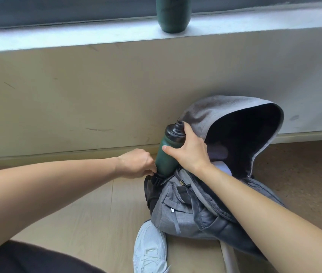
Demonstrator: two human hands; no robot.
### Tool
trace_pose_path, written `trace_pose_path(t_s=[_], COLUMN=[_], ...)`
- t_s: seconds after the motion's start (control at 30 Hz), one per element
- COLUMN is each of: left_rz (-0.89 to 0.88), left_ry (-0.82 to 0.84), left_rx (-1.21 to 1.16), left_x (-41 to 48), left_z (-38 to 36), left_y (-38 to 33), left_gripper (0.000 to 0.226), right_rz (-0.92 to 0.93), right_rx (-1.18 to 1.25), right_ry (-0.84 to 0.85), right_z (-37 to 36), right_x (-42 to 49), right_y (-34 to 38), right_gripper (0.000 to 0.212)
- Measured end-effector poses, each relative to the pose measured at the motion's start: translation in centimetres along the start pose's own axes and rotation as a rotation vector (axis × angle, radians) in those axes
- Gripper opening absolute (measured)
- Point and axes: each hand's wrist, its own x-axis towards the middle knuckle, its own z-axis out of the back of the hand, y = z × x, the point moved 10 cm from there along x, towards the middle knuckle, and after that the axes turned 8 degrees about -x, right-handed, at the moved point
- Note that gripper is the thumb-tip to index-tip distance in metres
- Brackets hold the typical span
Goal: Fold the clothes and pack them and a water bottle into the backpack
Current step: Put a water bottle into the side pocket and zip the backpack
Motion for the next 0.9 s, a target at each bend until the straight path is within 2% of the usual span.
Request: trace_pose_path(t_s=[0.1,0.2,0.37,0.5,0.67,0.7,0.73,0.77,0.83,0.87,0.9], left_rz=[-0.011,-0.003,-0.124,-0.22,-0.136,-0.121,-0.11,-0.098,-0.074,-0.067,-0.055], left_ry=[-0.051,-0.121,-0.184,-0.161,-0.177,-0.183,-0.19,-0.195,-0.201,-0.197,-0.185], left_rx=[0.01,0.009,0.012,0.054,0.013,-0.001,-0.014,-0.027,-0.044,-0.044,-0.043], left_x=[-0.4,-0.8,-1.2,-1.3,-1.3,-1.3,-1.4,-1.4,-1.3,-1.2,-1.1], left_z=[0.4,1.0,1.9,1.5,1.2,1.2,1.2,1.3,1.3,1.3,1.2], left_y=[0.3,0.9,-0.3,-1.6,-0.2,0.1,0.2,0.3,0.4,0.5,0.7], left_gripper=[0.012,0.012,0.016,0.015,0.01,0.011,0.012,0.012,0.012,0.011,0.01], right_rz=[-0.063,-0.149,-0.169,-0.029,0.009,0.012,0.008,-0.024,-0.17,-0.257,-0.324], right_rx=[0.075,0.089,-0.139,-0.157,-0.145,-0.109,-0.071,-0.025,0.074,0.109,0.141], right_ry=[0.09,0.048,-0.07,0.096,0.267,0.252,0.164,0.005,-0.312,-0.359,-0.314], right_z=[0.0,0.6,0.4,-1.0,-1.7,-1.6,-0.7,0.9,4.2,4.6,4.3], right_x=[1.0,1.5,0.9,1.8,1.0,0.3,-0.2,-0.6,-1.6,-1.7,-1.3], right_y=[-1.2,-2.3,-1.4,-0.4,-0.8,-1.1,-1.4,-2.1,-4.4,-5.8,-6.7], right_gripper=[0.076,0.069,0.085,0.073,0.081,0.075,0.062,0.048,0.052,0.054,0.056])
